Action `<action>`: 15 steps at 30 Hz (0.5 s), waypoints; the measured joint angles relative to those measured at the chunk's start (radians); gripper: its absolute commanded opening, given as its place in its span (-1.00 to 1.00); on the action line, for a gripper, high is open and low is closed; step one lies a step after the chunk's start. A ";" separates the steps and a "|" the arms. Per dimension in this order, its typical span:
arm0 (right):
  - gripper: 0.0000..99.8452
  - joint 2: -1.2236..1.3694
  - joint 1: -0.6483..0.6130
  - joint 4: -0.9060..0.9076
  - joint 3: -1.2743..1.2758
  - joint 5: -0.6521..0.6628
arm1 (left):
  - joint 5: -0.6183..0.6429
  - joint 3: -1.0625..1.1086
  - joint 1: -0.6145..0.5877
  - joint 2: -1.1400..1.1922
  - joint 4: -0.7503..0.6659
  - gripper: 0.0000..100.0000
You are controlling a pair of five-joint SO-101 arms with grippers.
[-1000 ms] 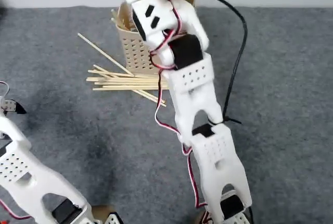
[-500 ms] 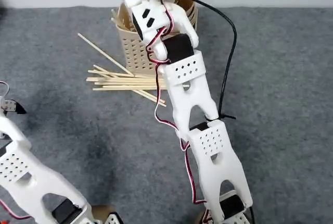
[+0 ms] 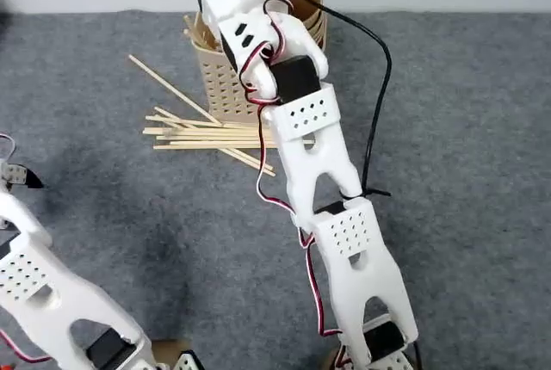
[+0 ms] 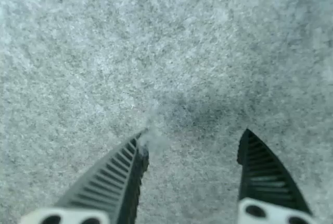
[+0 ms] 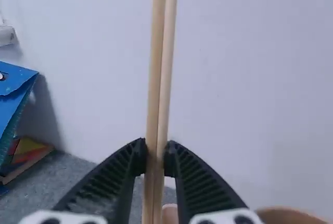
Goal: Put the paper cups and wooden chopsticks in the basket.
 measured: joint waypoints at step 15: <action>-0.98 0.038 0.028 -0.057 0.000 -0.003 | 0.000 0.000 0.000 0.000 0.000 -0.47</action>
